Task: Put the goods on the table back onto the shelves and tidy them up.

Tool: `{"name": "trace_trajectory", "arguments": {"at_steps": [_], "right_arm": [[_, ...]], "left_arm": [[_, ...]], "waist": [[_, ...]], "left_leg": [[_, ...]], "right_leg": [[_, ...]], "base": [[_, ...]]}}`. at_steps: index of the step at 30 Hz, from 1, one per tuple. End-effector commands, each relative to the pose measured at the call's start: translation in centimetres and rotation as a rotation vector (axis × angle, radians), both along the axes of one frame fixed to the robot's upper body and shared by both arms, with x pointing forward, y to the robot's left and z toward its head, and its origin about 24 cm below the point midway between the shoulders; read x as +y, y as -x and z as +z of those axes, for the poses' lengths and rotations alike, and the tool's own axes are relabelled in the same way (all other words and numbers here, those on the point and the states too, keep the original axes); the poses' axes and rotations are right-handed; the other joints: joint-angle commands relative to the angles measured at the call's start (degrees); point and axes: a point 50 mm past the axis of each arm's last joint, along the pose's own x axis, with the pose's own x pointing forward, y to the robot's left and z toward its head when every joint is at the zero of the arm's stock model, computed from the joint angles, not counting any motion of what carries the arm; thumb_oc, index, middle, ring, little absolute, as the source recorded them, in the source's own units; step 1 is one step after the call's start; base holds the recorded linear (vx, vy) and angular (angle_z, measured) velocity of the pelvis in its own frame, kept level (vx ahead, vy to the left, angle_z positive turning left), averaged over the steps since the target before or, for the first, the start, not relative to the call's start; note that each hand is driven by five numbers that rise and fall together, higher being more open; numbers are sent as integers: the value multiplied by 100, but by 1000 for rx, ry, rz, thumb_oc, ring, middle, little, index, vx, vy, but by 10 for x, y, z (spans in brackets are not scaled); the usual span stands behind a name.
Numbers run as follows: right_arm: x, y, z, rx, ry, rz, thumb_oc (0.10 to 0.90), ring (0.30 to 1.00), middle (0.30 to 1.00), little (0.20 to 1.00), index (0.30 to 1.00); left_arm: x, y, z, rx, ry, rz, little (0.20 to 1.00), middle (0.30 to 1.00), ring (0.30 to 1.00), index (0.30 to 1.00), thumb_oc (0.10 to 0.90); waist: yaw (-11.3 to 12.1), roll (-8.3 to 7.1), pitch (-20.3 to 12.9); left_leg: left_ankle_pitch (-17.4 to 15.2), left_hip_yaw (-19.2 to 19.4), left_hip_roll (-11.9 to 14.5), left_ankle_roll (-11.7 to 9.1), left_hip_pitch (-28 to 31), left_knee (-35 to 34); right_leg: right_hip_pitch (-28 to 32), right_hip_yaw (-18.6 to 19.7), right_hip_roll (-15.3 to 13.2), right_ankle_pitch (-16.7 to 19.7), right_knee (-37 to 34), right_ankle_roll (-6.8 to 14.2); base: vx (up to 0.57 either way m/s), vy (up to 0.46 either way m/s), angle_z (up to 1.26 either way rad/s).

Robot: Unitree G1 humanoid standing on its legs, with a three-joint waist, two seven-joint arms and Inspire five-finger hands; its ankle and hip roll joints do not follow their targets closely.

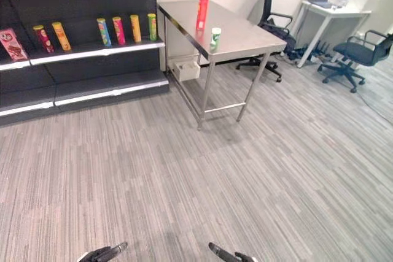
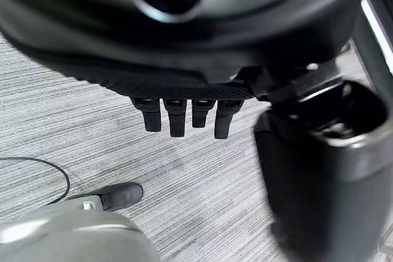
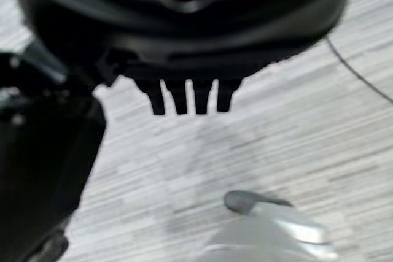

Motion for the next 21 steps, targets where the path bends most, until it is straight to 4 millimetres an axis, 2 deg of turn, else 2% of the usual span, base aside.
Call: {"name": "trace_trajectory", "arguments": {"at_steps": [1, 12, 21], "right_arm": [[-16, -22, 13, -96, 60, 36, 800, 900, 900, 900, 900], [-14, -23, 14, -113, 64, 43, 800, 900, 900, 900, 900], [-14, -26, 14, -103, 74, 85, 800, 900, 900, 900, 900]], "left_arm": [[5, -41, 17, -156, -35, -70, 900, 900, 900, 900, 800], [8, -35, 14, -150, -19, 40, 900, 900, 900, 900, 800], [5, -34, 11, -119, -27, -13, 900, 900, 900, 900, 800]], "waist": [[-2, -57, 29], [18, -50, 41], [-3, -53, 9]], "left_leg": [[-144, -110, 149, -320, 89, -146], [-170, -142, 132, -299, 115, -146], [-192, -76, 158, -313, 157, -146]], "right_leg": [[133, -233, -132, 236, -435, 529], [114, -195, -145, 252, -435, 522], [135, -180, -121, 228, -435, 516]], "base": [[0, 0, 0], [0, 0, 0], [0, 0, 0]]}}
